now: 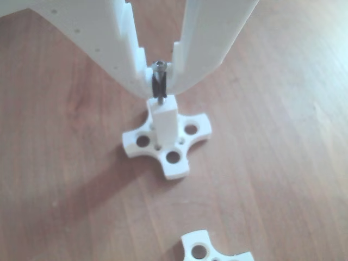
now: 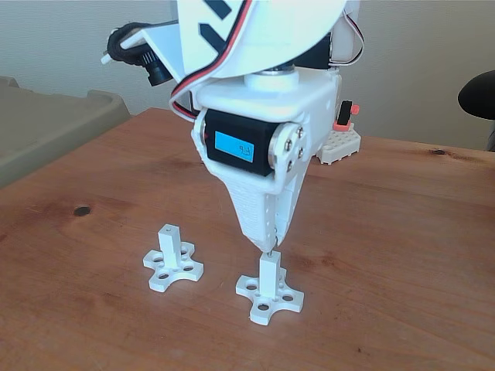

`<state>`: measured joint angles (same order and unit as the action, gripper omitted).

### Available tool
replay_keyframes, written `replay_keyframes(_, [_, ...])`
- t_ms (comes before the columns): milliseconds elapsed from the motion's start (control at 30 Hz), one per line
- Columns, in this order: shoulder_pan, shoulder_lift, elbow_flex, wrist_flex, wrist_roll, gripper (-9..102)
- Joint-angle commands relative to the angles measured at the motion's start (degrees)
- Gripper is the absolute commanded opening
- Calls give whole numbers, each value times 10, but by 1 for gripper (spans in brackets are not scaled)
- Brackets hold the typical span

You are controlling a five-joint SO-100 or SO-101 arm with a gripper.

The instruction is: Grab the screw and set it in the hole.

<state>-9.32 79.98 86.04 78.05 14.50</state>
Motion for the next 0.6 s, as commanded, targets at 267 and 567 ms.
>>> replay_keyframes(267, [-9, 6, -28, -3, -2, -4])
replay_keyframes(567, [-6, -2, -35, -4, -2, -4])
